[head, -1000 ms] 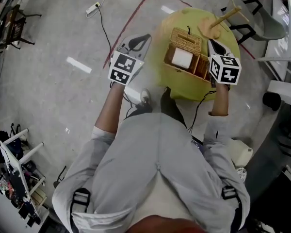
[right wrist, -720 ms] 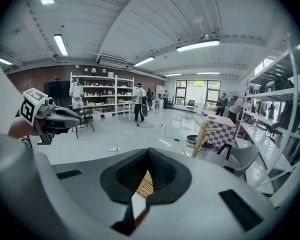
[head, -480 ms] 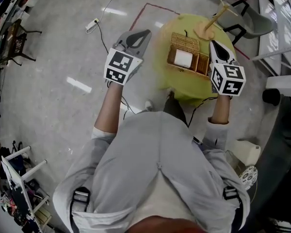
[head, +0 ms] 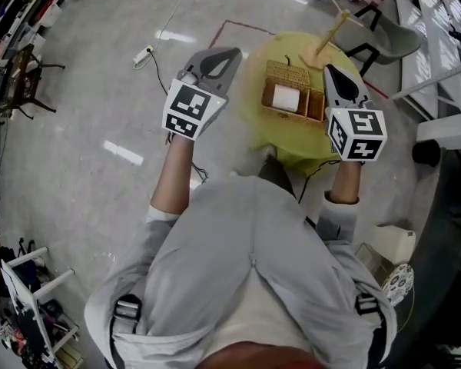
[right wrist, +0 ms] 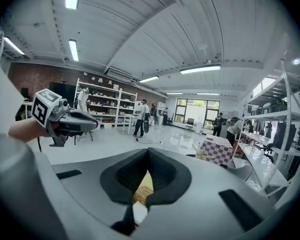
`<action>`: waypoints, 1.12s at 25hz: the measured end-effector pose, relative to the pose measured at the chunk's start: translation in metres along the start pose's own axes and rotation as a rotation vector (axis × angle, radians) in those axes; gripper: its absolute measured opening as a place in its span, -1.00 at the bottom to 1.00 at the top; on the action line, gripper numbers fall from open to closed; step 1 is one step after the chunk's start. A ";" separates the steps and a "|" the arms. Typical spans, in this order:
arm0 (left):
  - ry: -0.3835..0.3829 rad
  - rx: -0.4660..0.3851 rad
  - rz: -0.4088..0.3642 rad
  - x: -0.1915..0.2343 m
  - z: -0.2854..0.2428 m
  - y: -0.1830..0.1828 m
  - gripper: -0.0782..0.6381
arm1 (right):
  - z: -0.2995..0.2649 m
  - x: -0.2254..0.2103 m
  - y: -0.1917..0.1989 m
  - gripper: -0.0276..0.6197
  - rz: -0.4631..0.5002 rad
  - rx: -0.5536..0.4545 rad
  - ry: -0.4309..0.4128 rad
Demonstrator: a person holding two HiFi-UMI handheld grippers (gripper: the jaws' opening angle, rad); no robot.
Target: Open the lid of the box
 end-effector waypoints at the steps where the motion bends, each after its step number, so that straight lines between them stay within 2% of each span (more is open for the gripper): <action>1: 0.001 -0.005 -0.003 -0.001 0.002 -0.002 -0.70 | 0.001 0.003 -0.002 -0.84 0.007 -0.001 -0.002; 9: 0.007 -0.034 -0.020 -0.006 0.009 -0.015 -0.70 | 0.008 0.010 -0.003 -0.85 0.020 0.007 -0.011; 28: 0.014 -0.009 -0.006 -0.002 0.004 -0.002 -0.70 | -0.003 0.006 0.006 -0.84 -0.006 0.031 -0.023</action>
Point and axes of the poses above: the fingertips, and each gripper's own axes: z backward along the fingers, x to its left, y out of its underside, the point moved 8 cm from there along z, backward along the fingers, and after that the axes turned 15 degrees about -y, right-handed, at the moved point
